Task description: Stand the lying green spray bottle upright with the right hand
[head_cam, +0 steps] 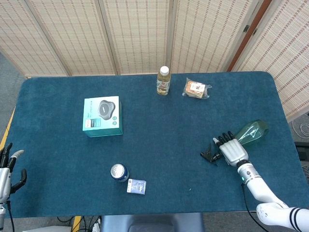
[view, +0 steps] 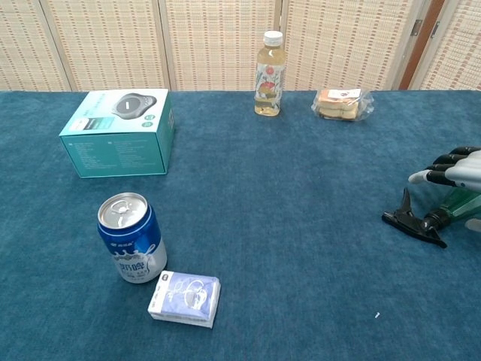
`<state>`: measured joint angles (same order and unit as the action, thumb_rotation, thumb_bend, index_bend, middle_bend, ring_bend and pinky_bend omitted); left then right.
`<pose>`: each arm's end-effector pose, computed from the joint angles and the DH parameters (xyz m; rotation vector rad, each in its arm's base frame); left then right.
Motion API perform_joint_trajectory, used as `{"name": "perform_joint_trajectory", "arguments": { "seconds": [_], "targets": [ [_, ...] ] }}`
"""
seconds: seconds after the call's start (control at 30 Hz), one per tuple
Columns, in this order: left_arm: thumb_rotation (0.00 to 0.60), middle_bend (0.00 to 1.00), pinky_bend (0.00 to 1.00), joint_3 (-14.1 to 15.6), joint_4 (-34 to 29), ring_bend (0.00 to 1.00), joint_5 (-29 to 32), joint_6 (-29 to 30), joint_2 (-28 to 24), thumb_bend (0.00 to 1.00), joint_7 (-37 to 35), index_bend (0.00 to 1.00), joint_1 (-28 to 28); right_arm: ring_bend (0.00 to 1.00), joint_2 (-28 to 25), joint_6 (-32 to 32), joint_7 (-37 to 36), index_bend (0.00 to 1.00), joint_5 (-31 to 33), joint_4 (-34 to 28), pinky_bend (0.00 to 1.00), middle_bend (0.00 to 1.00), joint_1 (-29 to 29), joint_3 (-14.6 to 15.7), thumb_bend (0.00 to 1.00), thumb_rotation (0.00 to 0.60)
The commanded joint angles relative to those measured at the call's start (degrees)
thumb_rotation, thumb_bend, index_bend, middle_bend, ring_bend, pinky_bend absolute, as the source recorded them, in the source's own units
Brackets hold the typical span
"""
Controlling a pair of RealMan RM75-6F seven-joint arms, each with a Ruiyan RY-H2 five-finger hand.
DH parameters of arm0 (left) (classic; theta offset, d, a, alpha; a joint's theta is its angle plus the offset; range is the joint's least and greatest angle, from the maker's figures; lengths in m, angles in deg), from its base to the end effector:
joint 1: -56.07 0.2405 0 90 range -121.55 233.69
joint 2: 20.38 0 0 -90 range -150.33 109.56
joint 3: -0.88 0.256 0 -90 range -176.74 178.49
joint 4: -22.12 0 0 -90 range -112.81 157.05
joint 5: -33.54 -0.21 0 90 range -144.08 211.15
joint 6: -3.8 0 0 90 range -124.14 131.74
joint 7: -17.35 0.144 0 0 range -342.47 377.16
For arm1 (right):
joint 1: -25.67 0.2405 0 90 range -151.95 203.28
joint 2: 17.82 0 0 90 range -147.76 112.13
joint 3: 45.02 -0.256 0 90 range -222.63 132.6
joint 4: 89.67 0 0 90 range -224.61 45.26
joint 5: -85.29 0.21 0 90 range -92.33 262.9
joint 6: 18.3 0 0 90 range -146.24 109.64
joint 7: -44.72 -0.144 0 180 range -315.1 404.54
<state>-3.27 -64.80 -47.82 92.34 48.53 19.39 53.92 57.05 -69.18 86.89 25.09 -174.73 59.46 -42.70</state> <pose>-0.3360 0.1700 0.1567 -1.2516 -0.8677 -0.8424 -0.2881 -0.2950 0.0402 1.9887 -0.6240 0.1945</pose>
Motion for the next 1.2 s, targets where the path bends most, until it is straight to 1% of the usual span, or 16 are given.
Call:
{"name": "perform_joint_trajectory", "arguments": {
  "seconds": [0.03, 0.43, 0.57, 0.7, 0.9, 1.03, 1.2],
  "targets": [
    [0.6, 0.0, 0.0, 0.0, 0.2, 0.0, 0.0, -0.1, 0.1, 0.51, -0.1, 0.18, 0.0, 0.01, 0.4, 0.1, -0.3, 0.13, 0.0, 0.7, 0.09, 0.19, 0.0, 0.2, 0.29, 0.6],
    [0.6, 0.0, 0.0, 0.0, 1.5, 0.0, 0.5, -0.9, 0.9, 0.51, -0.6, 0.18, 0.1, 0.2, 2.8, 0.7, -1.3, 0.35, -0.2, 4.2, 0.29, 0.41, 0.4, 0.7, 0.32, 0.6],
    [0.6, 0.0, 0.0, -0.1, 1.7, 0.0, 0.5, -1.1, 1.0, 0.51, -0.5, 0.18, 0.0, 0.26, 3.1, 0.7, -1.7, 0.42, -0.6, 4.7, 0.34, 0.47, 0.4, 0.7, 0.32, 0.6],
    [0.6, 0.0, 0.0, -0.1, 2.0, 0.0, 0.7, -1.4, 1.2, 0.51, -0.6, 0.18, 0.0, 0.31, 3.0, 0.3, -1.9, 0.46, -1.2, 4.6, 0.37, 0.51, 0.5, 0.7, 0.32, 0.6],
    [0.6, 0.0, 0.0, -0.5, 2.3, 0.0, 1.5, -1.9, 0.9, 0.51, -1.1, 0.18, 0.1, 0.33, 2.7, -0.6, -2.1, 0.49, -2.0, 3.7, 0.38, 0.54, 0.5, 0.5, 0.32, 0.6],
    [0.6, 0.0, 0.0, -0.8, 2.7, 0.0, 2.0, -1.7, 0.4, 0.51, -2.5, 0.18, 0.4, 0.33, 2.1, -1.2, -2.3, 0.49, -2.6, 2.6, 0.38, 0.54, 0.5, 0.2, 0.32, 0.6],
    [0.6, 0.0, 0.0, -0.9, 2.8, 0.0, 2.7, -2.3, 0.1, 0.51, -2.7, 0.18, 0.5, 0.34, 1.1, -2.3, -1.4, 0.49, -2.7, 0.7, 0.38, 0.55, 0.8, -0.3, 0.32, 0.6]
  ]
}}
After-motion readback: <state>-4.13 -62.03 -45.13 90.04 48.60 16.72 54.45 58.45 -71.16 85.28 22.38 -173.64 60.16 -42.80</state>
